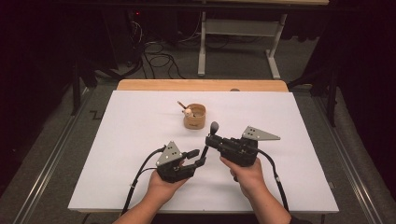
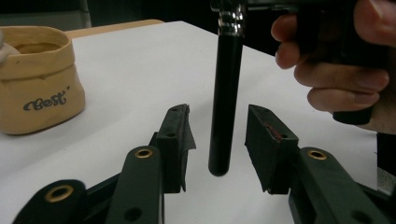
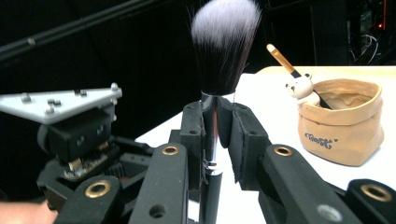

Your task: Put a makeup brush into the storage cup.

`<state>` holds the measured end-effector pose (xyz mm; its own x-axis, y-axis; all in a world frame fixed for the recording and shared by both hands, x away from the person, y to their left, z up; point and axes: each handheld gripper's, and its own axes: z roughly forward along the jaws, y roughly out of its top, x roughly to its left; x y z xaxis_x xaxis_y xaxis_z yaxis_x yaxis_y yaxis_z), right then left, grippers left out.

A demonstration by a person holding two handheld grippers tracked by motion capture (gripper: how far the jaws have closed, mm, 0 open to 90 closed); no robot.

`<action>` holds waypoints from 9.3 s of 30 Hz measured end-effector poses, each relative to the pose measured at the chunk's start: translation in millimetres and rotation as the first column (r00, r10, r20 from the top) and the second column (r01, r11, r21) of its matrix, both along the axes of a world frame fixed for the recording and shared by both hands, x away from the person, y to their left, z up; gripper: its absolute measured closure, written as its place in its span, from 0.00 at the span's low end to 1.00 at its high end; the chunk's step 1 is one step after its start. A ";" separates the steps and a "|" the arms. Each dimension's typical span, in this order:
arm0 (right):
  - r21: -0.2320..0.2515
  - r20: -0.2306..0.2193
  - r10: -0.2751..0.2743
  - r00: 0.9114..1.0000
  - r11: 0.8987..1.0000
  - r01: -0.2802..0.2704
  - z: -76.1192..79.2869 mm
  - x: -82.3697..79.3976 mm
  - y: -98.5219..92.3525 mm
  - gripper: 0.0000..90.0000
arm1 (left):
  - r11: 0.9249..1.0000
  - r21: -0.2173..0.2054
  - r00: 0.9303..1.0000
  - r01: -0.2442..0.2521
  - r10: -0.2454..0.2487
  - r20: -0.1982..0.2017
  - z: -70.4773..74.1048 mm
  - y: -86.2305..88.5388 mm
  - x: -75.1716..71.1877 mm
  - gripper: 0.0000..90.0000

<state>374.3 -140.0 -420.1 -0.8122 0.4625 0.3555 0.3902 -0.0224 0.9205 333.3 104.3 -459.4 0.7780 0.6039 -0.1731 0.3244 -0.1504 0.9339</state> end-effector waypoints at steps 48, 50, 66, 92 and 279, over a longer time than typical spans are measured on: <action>-0.130 0.071 0.073 0.995 0.989 -0.063 -4.5 -10.8 18.8 0.66 | 1.000 -0.015 1.000 -0.022 0.022 0.002 8.3 6.7 1.0 0.88; -0.128 0.080 0.072 0.994 0.990 -0.061 -2.3 -10.6 16.3 0.63 | 0.999 -0.018 1.000 -0.030 0.030 0.003 8.1 8.9 1.9 0.88; -0.217 0.134 -0.004 0.991 0.976 0.034 9.7 -10.2 -17.9 0.40 | 0.996 -0.049 0.997 -0.072 0.072 0.007 11.6 21.1 5.1 0.88; -0.275 0.142 -0.108 0.984 0.951 0.144 -7.8 -16.2 -60.9 0.12 | 0.993 -0.045 0.994 -0.110 0.111 0.021 11.4 22.8 11.4 0.88; -0.296 0.103 -0.122 0.987 0.944 0.147 -23.2 -13.1 -66.1 0.04 | 0.963 0.020 0.963 -0.268 0.268 0.027 42.9 -21.4 122.6 0.39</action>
<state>361.2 -206.1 -443.3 -0.7555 0.6445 0.1174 0.3258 0.2143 0.9208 455.9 82.9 -416.6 0.5910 0.7945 -0.1400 0.3338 -0.0828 0.9390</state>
